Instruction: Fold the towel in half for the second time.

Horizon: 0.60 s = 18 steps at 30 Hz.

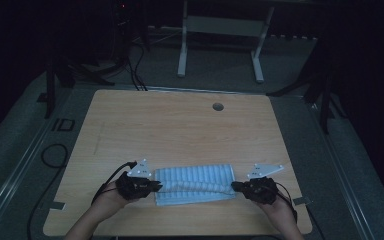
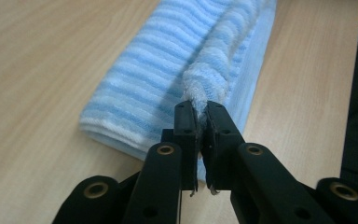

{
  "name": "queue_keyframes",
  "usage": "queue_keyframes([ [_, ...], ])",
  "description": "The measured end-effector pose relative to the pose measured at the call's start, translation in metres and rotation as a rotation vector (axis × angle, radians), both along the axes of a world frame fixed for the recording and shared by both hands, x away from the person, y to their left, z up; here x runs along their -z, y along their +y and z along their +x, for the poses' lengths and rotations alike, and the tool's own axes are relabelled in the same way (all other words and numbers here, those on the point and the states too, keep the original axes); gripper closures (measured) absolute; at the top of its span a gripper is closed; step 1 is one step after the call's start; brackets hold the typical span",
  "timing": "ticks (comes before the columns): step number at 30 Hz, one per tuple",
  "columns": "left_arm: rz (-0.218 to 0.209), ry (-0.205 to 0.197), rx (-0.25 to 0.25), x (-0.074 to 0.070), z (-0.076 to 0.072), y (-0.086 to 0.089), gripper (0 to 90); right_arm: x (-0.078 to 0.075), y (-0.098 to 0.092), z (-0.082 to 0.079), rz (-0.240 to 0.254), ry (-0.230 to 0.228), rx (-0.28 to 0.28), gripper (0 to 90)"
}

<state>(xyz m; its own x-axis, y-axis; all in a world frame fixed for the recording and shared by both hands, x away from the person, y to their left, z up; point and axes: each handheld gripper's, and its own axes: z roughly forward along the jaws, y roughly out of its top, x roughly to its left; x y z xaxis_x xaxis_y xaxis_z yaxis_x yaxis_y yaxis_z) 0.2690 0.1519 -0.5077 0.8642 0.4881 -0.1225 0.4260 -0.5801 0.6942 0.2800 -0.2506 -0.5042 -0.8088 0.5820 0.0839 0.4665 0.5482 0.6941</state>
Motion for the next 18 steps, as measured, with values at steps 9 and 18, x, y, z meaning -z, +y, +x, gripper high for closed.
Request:
queue_keyframes([
  [9,0.021,0.086,0.042,0.023,-0.016,0.001,57.9,0.023,-0.006,-0.006,0.010,0.087,0.003,65.9],
  [18,-0.116,0.033,-0.044,0.008,-0.016,0.025,34.9,0.003,-0.022,-0.003,0.136,0.006,0.073,33.4],
])
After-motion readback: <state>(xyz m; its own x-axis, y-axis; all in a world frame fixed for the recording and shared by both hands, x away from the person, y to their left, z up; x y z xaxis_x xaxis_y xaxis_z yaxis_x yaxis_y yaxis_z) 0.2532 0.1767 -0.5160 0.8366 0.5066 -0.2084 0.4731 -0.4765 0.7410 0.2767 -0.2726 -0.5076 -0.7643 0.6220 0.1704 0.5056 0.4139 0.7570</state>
